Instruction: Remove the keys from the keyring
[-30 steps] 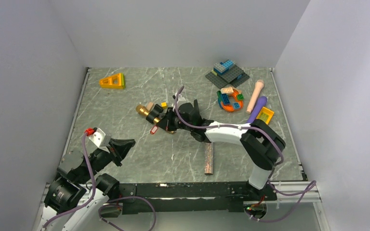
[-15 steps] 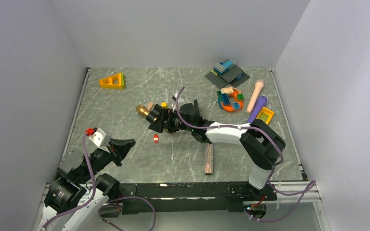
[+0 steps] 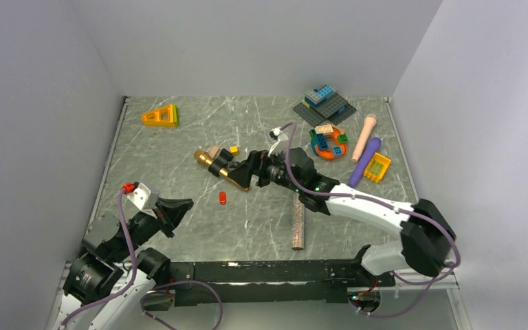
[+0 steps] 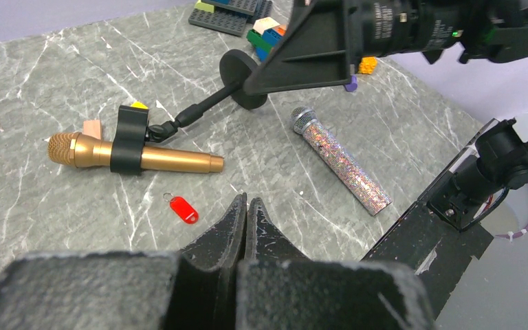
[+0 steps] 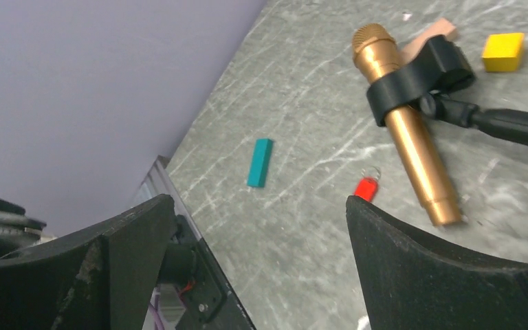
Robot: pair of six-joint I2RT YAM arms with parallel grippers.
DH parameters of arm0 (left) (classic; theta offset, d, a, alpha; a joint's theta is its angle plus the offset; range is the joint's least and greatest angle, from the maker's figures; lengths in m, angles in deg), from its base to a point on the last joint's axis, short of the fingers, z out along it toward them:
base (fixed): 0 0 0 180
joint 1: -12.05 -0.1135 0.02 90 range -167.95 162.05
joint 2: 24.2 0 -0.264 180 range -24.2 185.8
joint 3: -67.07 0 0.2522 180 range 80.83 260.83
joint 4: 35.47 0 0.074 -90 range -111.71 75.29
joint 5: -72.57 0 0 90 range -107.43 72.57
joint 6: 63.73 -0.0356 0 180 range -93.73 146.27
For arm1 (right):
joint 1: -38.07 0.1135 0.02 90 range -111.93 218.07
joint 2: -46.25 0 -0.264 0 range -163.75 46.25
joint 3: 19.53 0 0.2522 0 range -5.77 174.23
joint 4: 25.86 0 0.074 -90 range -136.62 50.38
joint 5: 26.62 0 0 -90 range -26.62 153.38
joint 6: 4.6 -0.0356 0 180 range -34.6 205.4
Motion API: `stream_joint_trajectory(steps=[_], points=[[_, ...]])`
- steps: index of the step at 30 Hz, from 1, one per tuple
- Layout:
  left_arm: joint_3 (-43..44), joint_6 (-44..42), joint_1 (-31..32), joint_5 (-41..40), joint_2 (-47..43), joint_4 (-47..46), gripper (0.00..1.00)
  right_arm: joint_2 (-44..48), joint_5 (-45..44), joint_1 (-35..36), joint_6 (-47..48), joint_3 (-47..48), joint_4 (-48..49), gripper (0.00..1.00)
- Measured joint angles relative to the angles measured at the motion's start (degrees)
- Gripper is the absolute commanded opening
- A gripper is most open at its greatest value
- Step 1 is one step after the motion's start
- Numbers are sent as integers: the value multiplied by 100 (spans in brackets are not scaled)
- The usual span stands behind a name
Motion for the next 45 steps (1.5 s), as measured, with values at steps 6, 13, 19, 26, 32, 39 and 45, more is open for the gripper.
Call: stream_joint_trajectory(steps=[6, 13, 19, 26, 32, 39, 45], points=[[-9, 2, 0, -50, 39, -2, 0, 1425, -702, 22, 452, -566, -1088, 100], [-42, 13, 0, -125, 118, 0, 0, 3729, -2503, 28, 955, -1110, -3027, 100], [-48, 48, 0, -175, 216, 0, 0, 5403, -3963, 11, 1001, -1346, -4282, 100], [-120, 367, 0, -240, 435, -4, 1, 5895, -4750, 4, 730, -1543, -4778, 100], [-723, 1119, 0, -219, 678, -378, 0, 5810, -5125, 4, 431, -1762, -5189, 100], [-1958, 1832, 0, -164, 1279, -1268, 0, 5713, -5235, 4, 363, -1766, -5246, 100], [-2122, 1945, 107, -33, 1902, -2094, 8, 5821, -5235, 4, 369, -1792, -5241, 100]])
